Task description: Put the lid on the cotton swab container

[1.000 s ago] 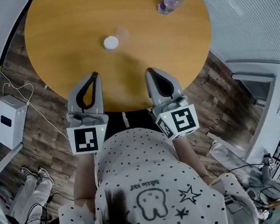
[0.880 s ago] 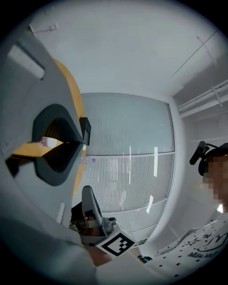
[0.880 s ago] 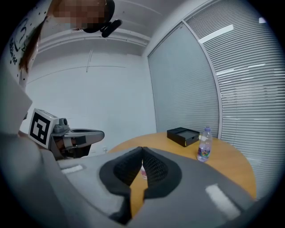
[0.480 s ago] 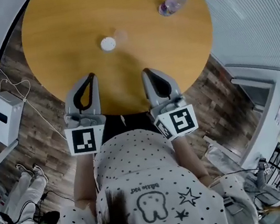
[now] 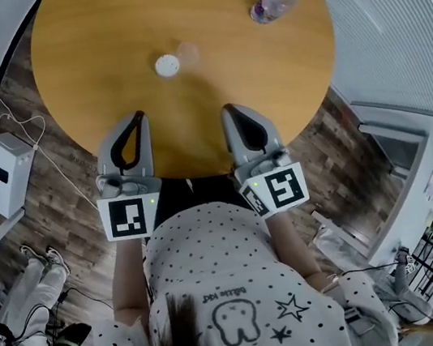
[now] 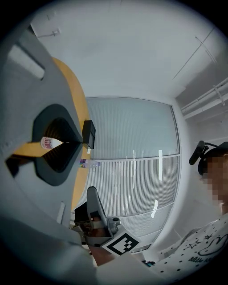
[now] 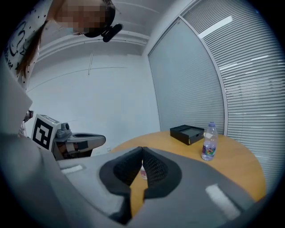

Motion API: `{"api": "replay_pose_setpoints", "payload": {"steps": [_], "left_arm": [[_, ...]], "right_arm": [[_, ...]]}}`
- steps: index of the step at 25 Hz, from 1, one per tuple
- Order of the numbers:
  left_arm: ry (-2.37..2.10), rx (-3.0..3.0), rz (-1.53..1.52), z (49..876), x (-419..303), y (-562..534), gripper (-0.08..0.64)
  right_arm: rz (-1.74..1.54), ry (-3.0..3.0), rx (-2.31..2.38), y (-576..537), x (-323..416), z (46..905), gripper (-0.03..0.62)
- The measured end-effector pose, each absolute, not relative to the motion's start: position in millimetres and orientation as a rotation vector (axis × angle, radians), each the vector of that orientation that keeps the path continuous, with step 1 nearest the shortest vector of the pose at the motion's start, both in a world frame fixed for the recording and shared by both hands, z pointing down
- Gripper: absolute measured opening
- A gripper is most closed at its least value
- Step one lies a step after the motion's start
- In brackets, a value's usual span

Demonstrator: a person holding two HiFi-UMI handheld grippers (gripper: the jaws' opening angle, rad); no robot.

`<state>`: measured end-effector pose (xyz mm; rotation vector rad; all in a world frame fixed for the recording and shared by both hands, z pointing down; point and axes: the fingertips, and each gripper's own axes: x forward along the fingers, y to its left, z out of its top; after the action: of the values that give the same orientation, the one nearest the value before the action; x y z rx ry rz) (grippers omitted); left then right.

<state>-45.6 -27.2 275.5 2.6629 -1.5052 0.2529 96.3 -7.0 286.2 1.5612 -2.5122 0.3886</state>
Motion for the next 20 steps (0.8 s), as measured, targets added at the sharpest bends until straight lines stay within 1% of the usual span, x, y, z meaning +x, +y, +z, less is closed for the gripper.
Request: {"api": "replay_pose_setpoints", "payload": {"steps": [11,12,16,17,18,20], "left_arm": [[-1.441,2.678,0.347,300.6,-39.6,-46.7,0.014],[-1.431,2.681,0.357,303.7,-38.5,-49.8,0.014],[-1.414,2.683,0.375,314.8,-36.2,-63.5,0.015],[-1.408,2.686,0.387,318.2,-35.1,-66.6,0.037],[-1.397,2.687,0.397,322.2,-33.6,-69.7,0.083],[-1.371,2.690,0.416,330.7,-30.8,-76.1,0.087]], "right_arm": [[0.423,-2.498,1.562,-33.7,107.9,300.9,0.007],[0.428,-2.499,1.555,-38.1,107.2,302.9,0.034],[0.461,-2.508,1.536,-55.4,103.4,309.6,0.038],[0.470,-2.511,1.532,-59.3,102.5,311.7,0.038],[0.478,-2.513,1.526,-63.2,101.8,314.4,0.038],[0.497,-2.514,1.512,-71.1,100.4,321.6,0.038]]}}
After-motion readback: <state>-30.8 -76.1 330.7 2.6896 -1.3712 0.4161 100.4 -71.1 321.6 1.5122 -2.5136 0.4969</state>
